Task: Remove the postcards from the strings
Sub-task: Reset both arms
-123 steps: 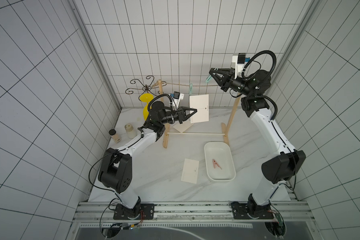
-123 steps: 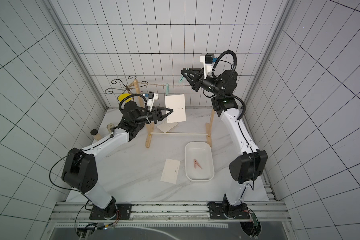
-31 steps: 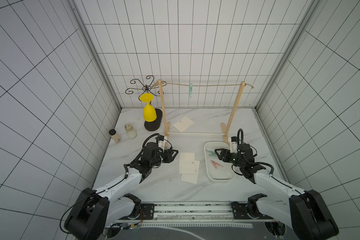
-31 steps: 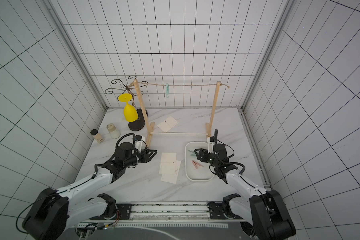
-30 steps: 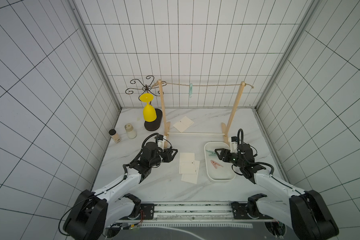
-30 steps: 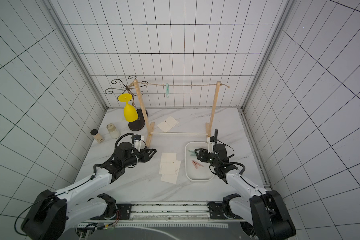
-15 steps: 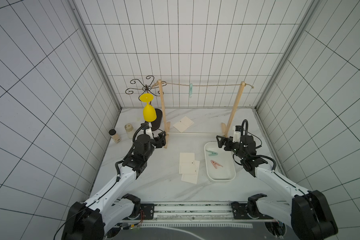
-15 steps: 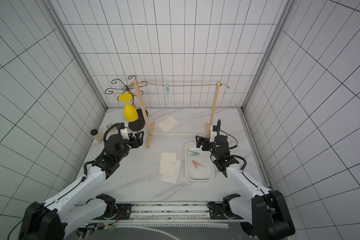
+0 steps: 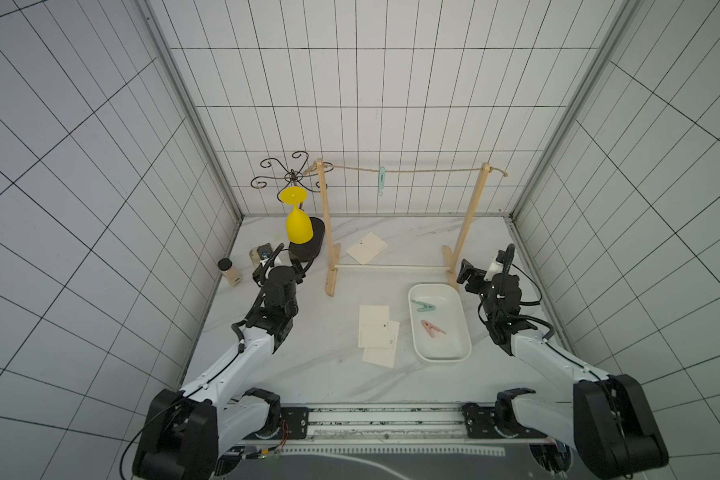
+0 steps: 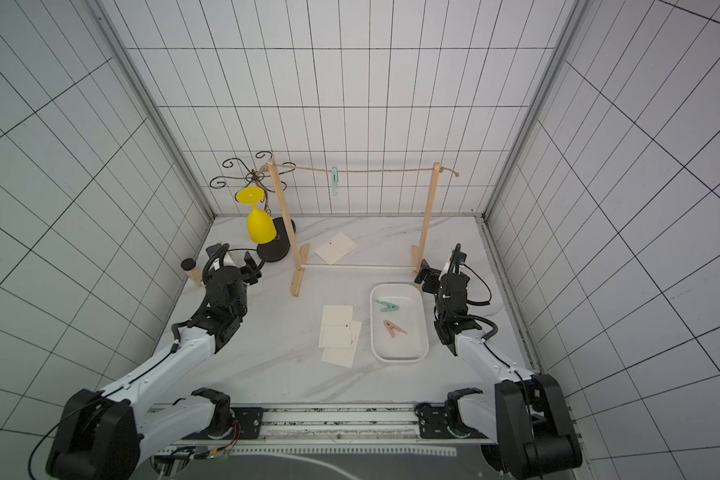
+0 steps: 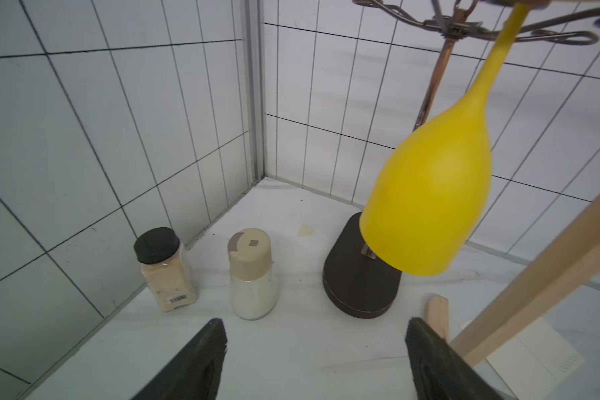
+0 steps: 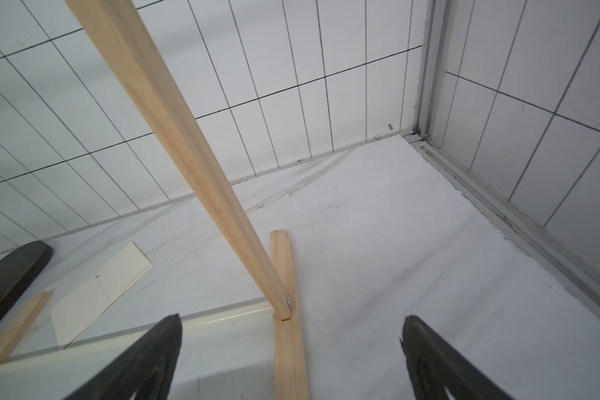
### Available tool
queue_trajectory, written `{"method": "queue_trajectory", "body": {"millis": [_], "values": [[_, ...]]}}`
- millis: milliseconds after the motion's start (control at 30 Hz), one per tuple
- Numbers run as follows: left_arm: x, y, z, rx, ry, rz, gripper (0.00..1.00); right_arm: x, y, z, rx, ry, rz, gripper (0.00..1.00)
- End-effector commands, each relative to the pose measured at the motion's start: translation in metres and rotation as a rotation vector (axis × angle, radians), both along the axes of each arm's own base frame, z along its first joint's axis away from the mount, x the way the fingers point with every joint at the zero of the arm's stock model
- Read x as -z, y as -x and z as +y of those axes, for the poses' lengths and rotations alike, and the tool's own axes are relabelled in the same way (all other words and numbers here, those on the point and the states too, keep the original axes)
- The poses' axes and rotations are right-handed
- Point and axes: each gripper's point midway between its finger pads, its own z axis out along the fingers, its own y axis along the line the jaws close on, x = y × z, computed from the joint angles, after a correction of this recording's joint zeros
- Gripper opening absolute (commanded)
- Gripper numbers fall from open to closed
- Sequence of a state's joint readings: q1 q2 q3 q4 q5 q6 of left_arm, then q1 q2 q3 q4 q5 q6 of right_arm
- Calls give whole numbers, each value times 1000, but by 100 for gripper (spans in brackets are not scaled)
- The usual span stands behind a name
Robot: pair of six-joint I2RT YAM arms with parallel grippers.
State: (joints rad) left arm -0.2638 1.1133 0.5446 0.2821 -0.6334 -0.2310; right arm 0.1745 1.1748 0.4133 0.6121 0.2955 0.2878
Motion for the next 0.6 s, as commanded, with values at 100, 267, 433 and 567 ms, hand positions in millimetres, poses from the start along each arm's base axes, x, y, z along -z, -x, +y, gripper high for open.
{"method": "queue_trajectory", "body": {"millis": [100, 267, 433, 567], "values": [[18, 4, 19, -85, -131, -15, 82, -3, 7, -33, 150, 129, -43, 100], [33, -4, 16, -6, -147, -37, 82, -3, 6, -40, 168, 188, -49, 100], [55, -14, 1, 112, -197, -4, 82, 12, 4, -42, 167, 254, -43, 100], [62, -14, -5, 180, -179, -57, 82, 20, 2, -41, 151, 302, -43, 100]]}}
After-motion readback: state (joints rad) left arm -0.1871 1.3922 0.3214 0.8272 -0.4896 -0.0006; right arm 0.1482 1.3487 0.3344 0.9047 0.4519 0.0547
